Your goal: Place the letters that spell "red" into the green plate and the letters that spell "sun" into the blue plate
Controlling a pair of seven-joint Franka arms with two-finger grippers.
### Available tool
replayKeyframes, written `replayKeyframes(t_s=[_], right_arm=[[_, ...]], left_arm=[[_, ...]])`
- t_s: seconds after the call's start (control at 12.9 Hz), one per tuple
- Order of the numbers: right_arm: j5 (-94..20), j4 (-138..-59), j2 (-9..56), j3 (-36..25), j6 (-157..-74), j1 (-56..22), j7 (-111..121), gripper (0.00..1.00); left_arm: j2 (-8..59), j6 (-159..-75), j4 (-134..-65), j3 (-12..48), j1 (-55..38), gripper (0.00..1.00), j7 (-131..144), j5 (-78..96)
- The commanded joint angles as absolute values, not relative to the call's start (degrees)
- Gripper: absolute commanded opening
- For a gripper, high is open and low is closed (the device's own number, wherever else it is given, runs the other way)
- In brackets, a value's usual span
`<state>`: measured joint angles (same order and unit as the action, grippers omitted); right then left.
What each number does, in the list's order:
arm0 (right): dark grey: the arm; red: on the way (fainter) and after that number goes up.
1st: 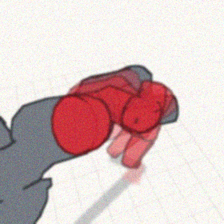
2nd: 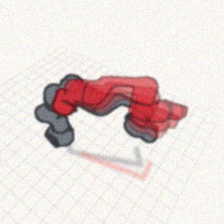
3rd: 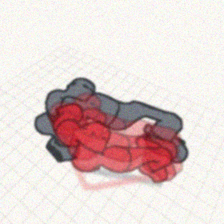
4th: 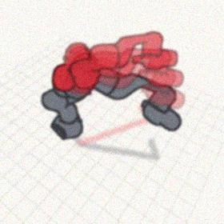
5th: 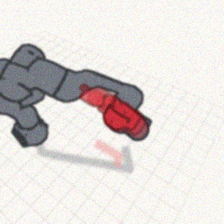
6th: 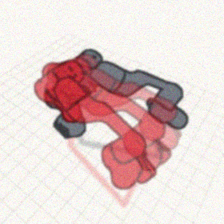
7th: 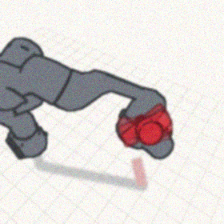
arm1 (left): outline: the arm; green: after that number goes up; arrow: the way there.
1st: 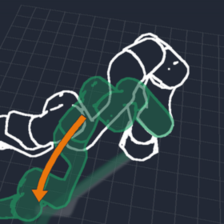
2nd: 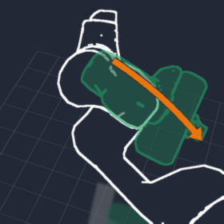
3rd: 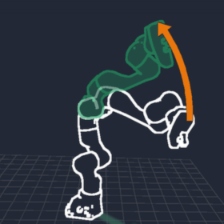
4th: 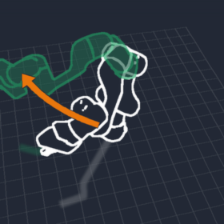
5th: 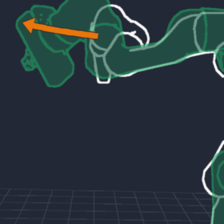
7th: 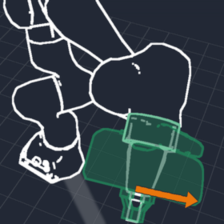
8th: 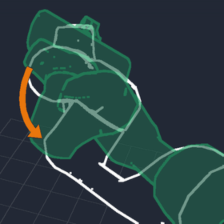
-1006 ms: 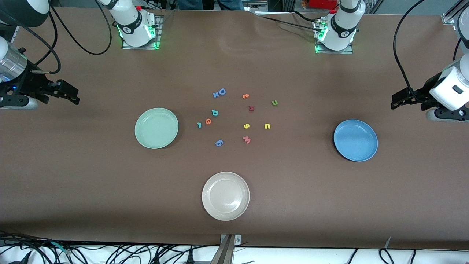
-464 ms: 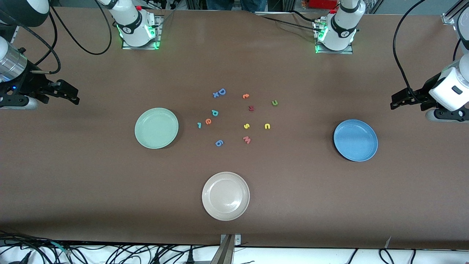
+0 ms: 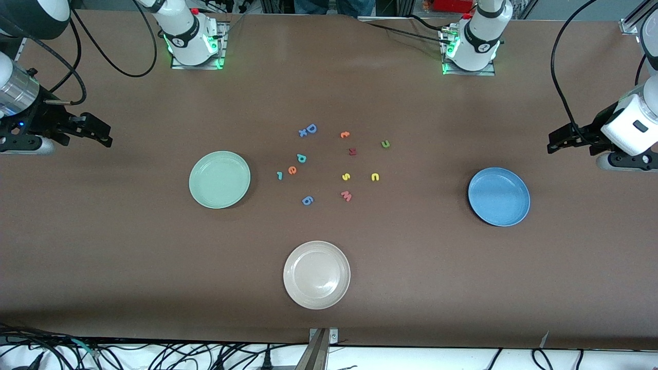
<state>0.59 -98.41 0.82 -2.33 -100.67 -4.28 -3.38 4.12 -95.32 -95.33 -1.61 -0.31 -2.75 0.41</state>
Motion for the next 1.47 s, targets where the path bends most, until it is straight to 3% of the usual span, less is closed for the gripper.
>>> replayKeyframes(t_s=[0.0, 0.93, 1.39], right_arm=[[-0.5, -97.2, 1.9, -1.8, -99.9, -4.0, -3.4, 1.0], [0.4, -97.2, 4.1, -1.8, -100.6, -6.5, -3.1, 1.0], [0.3, -97.3, 4.6, -1.8, -99.9, -9.5, -3.0, 1.0]], left_arm=[[4.0, -95.8, -95.4, -1.7, -0.5, 1.0, -2.7, 0.3], [5.5, -96.8, -95.3, -1.5, -1.1, 1.0, -2.2, 0.6], [13.3, -104.3, -95.4, -0.8, -12.4, 1.0, 12.2, 3.4]])
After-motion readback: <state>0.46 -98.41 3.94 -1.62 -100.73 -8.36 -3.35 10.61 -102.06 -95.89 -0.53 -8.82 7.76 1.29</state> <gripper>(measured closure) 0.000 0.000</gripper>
